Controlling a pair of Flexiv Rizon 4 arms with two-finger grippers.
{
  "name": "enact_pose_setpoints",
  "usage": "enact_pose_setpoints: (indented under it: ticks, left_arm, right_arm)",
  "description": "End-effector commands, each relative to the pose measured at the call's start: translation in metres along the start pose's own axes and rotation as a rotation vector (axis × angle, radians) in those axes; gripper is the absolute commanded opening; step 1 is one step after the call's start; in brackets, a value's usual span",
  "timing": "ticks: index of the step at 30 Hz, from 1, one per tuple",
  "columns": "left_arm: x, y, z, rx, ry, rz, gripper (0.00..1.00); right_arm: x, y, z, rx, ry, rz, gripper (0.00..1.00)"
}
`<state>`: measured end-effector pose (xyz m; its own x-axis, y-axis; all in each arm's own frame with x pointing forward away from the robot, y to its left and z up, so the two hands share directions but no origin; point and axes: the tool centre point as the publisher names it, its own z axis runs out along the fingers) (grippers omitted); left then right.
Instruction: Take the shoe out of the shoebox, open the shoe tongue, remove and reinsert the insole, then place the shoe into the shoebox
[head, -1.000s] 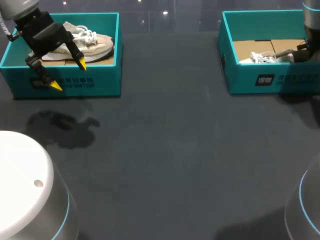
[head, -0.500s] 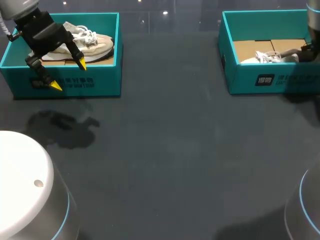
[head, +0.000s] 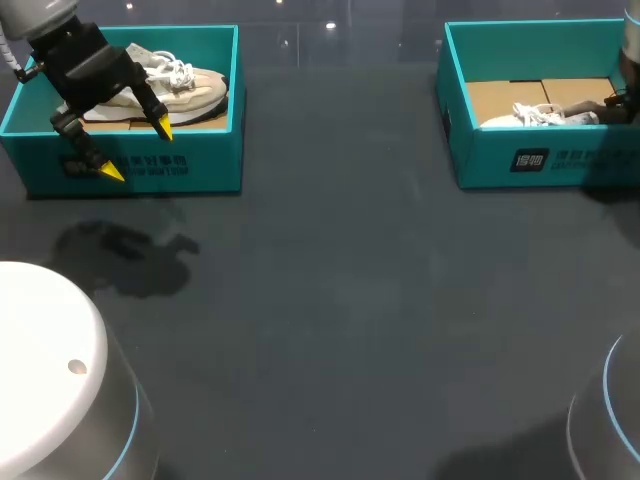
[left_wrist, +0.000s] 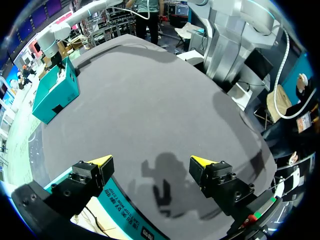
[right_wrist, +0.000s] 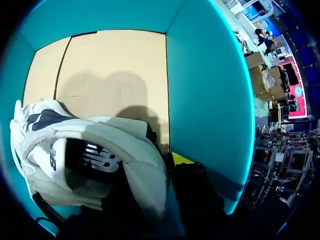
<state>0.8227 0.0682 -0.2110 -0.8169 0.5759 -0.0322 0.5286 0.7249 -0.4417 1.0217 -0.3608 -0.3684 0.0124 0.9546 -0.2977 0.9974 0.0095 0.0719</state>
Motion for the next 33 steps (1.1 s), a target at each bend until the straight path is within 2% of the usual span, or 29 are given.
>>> enact_pose_setpoints:
  ticks: [1, 7, 17, 33]
  left_arm:
    - [0.0, 0.0, -0.001, -0.002, 0.002, 0.0, 1.0]
    - [0.0, 0.0, -0.001, -0.002, 0.002, 0.0, 1.0]
    - [0.0, 0.0, -0.001, -0.002, 0.002, 0.0, 1.0]
    - [0.0, 0.0, -0.001, -0.002, 0.002, 0.0, 1.0]
  right_arm:
    - [-0.005, 0.0, -0.005, -0.006, 0.003, 0.0, 0.0]
    - [-0.007, -0.001, -0.019, -0.019, -0.017, -0.004, 0.0]
    - [-0.003, -0.001, -0.021, -0.035, 0.004, -0.011, 0.0]
    - [0.011, 0.0, -0.004, 0.002, 0.043, -0.032, 0.0]
